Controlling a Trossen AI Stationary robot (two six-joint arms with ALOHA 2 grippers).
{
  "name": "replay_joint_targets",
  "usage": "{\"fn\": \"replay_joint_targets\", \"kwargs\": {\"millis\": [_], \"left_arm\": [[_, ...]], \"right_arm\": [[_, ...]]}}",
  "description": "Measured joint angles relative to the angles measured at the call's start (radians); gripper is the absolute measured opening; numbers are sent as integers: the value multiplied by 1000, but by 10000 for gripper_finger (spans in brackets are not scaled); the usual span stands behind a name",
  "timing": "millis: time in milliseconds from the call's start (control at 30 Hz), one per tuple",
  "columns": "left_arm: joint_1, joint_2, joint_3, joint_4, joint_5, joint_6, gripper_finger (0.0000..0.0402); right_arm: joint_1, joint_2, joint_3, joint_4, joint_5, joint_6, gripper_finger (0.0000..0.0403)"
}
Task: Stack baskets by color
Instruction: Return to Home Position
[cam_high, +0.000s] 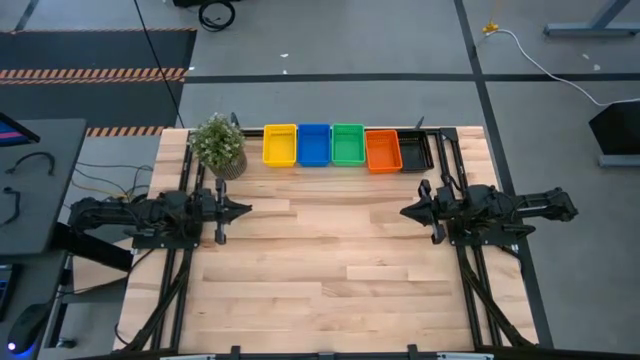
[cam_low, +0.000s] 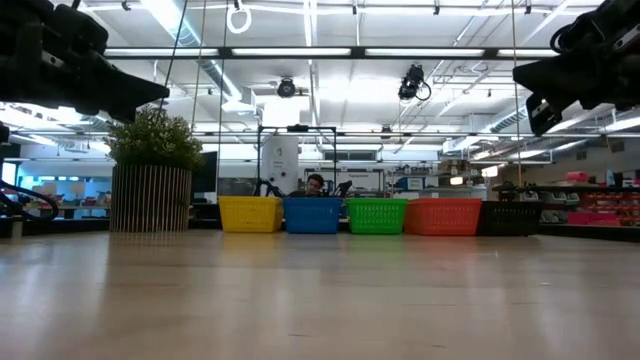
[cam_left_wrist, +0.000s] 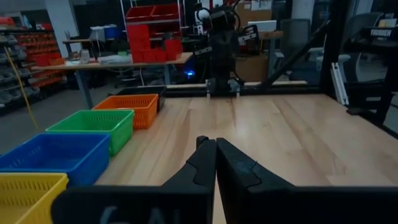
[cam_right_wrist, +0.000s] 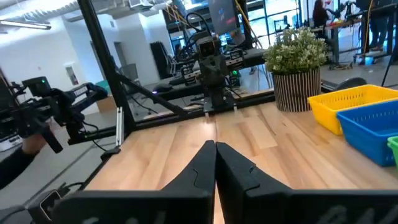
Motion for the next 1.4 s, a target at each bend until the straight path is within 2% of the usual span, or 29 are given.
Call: {"fn": "replay_joint_targets", "kwargs": {"millis": [367, 600, 800, 1400], "left_arm": [[-3, 1, 0, 17, 0, -3, 16], [-113, -27, 0, 18, -4, -2, 29], [-185, -69, 0, 30, -4, -2, 22], [-190, -65, 0, 31, -4, -2, 28]], "right_arm": [[0, 0, 0, 7, 0, 8, 20], [12, 0, 0, 8, 0, 8, 19], [23, 0, 0, 7, -1, 8, 20], [23, 0, 0, 17, -1, 8, 20]]}}
